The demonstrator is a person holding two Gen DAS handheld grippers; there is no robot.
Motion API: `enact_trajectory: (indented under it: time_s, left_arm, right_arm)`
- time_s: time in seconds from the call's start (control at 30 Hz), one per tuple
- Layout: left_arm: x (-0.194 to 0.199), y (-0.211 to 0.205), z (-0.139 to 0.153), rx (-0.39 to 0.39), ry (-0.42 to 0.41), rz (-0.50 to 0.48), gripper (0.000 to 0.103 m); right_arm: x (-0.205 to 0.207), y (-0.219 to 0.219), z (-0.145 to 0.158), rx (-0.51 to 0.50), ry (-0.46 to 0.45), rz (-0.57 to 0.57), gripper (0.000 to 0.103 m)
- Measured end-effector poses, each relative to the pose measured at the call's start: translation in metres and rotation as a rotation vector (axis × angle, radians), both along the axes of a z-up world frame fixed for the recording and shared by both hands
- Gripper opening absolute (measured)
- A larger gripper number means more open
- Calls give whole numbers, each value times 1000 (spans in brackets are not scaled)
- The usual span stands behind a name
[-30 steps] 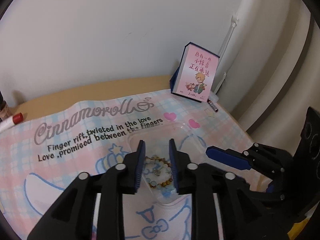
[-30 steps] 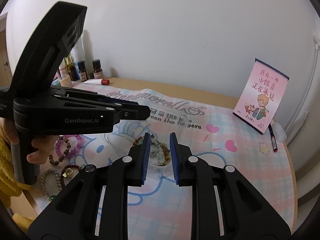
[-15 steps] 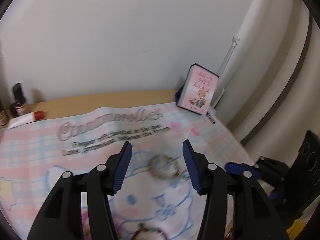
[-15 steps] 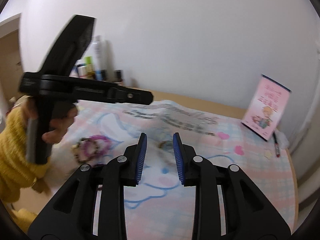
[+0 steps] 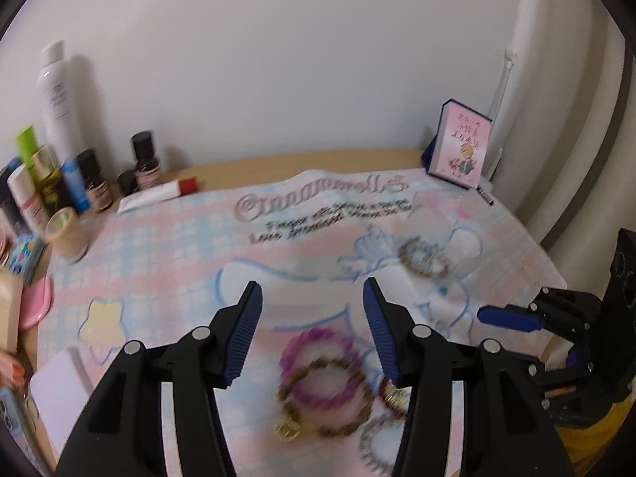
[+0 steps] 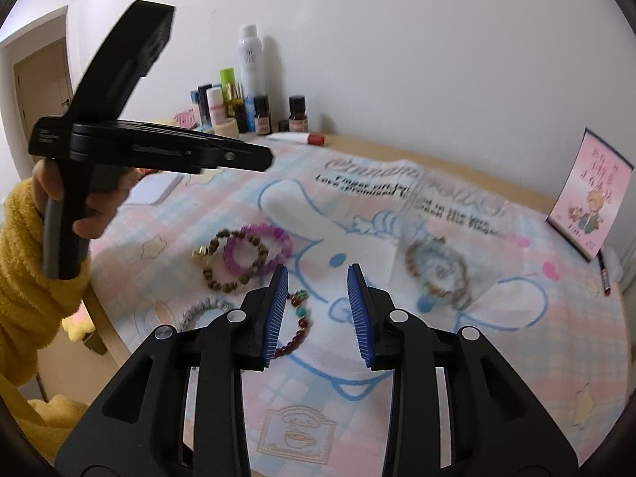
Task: Organize jewelry
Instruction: 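Grasp the wooden bead bracelet with the left gripper while the right grasps the dark red bead bracelet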
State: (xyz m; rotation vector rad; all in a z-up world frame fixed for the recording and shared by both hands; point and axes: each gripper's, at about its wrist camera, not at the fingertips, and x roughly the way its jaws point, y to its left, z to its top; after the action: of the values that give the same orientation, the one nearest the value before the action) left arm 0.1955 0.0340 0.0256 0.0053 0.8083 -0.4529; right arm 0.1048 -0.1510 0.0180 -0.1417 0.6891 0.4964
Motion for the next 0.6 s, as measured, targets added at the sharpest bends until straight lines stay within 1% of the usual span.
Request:
enact_trajectory:
  time_s: [0.1, 0.23, 0.3, 0.33, 0.4, 0.6]
  left_arm:
    - [-9, 10, -11, 29, 15, 5, 52]
    - [-20, 18, -26, 23, 41, -3, 52]
    - [-23, 19, -32, 26, 43, 3, 47]
    - [-23, 21, -35, 19, 52, 7, 47]
    - [-23, 23, -43, 9, 76, 3, 39]
    - [-23, 25, -55, 5, 100, 6, 34]
  right_arm:
    - [-1, 6, -11, -33, 16, -7, 30]
    - [-4, 11, -20, -56, 28, -3, 30]
    - [-5, 14, -24, -60, 38, -2, 30]
    - [-5, 15, -26, -67, 39, -6, 30]
    - [-4, 18, -30, -90, 36, -11, 30]
    - [0, 21, -38, -108, 67, -17, 30]
